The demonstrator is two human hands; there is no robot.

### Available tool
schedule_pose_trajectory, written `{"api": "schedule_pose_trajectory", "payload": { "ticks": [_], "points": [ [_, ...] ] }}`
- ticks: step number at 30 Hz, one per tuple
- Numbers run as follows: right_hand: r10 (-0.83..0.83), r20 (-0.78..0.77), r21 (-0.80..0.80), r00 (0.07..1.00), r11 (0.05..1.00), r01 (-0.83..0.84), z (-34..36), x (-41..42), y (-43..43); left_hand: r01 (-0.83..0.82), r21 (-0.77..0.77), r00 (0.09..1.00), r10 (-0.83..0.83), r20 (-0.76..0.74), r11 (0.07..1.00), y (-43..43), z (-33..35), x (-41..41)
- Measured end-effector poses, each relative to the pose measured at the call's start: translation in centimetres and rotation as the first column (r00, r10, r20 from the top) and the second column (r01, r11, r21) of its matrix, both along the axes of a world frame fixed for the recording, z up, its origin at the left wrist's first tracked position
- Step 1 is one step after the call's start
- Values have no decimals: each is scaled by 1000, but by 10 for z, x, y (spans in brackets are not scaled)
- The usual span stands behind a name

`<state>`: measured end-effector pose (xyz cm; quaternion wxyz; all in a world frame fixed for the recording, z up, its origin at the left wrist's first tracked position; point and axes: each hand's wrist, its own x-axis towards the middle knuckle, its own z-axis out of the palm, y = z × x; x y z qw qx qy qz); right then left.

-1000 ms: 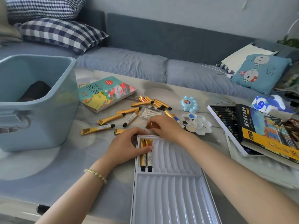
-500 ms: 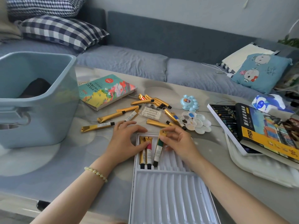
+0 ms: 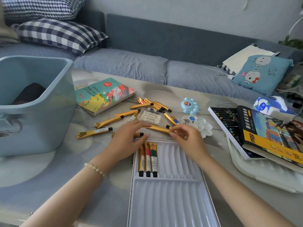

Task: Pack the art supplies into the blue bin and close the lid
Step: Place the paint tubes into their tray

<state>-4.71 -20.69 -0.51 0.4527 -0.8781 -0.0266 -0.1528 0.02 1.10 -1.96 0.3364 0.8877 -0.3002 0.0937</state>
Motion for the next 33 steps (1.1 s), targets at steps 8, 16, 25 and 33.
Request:
{"api": "schedule_pose_trajectory", "payload": {
  "ticks": [8, 16, 25, 33],
  "points": [
    [-108, -317, -473, 942, 879, -59, 23, 31, -43, 130, 459, 988, -153, 12, 879, -64, 28, 48],
    [-62, -260, -720, 964, 677, -151, 21, 29, -49, 31, 601, 968, -174, 181, 799, -75, 23, 45],
    [-140, -30, 402, 990, 905, 141, 33, -7, -56, -29, 116, 998, 22, 60, 993, -29, 26, 7],
    [93, -164, 580, 982, 814, 20, 24, -21, -7, -138, 348, 990, 123, 65, 927, -13, 21, -26]
  ]
}}
